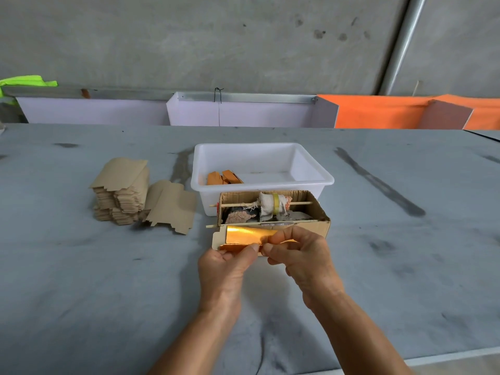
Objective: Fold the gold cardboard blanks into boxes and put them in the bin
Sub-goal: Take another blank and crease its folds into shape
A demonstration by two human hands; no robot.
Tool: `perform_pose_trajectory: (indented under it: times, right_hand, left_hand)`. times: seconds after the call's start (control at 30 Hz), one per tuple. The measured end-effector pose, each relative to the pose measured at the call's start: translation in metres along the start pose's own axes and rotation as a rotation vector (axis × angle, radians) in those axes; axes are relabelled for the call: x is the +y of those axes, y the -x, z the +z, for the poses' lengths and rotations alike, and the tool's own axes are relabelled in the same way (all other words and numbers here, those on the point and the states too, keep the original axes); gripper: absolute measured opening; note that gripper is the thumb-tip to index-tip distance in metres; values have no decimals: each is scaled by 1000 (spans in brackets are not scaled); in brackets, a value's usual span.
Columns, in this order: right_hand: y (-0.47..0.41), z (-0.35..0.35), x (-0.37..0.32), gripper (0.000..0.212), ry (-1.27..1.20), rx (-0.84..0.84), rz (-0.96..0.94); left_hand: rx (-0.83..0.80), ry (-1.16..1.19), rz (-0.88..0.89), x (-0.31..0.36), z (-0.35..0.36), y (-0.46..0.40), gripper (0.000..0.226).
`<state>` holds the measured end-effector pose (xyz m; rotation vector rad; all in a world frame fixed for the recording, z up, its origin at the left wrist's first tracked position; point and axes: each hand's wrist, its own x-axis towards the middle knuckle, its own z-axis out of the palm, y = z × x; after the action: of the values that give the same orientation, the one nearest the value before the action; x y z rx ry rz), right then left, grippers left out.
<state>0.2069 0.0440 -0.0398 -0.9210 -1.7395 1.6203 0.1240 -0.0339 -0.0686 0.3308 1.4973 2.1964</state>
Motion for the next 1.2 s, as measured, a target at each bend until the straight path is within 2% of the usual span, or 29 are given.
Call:
perform_pose_trajectory:
  times: [0.23, 0.4, 0.63, 0.9, 1.03, 1.17, 1.2]
  right_hand:
    - [-1, 3, 0, 13, 19, -8, -6]
    - [-2, 2, -4, 12, 63, -20, 18]
    - [-3, -2, -12, 13, 86, -54, 68]
    - [-3, -6, -22, 14, 75, -136, 174]
    - [-5, -6, -24, 14, 108, -137, 204]
    - [-2, -4, -22, 14, 170, -157, 196]
    - [-2, -3, -22, 15, 187, -159, 196]
  left_hand:
    - [17, 2, -10, 3, 3, 2, 25]
    - [4, -8, -16, 4, 0, 2, 15]
    - [-74, -10, -1, 3, -3, -1, 33]
    - [-217, 112, -93, -6, -8, -4, 28]
    - [-136, 151, -158, -8, -4, -3, 30]
    - [11, 179, -262, -8, 2, -3, 8]
    - [41, 179, -297, -9, 3, -3, 8]
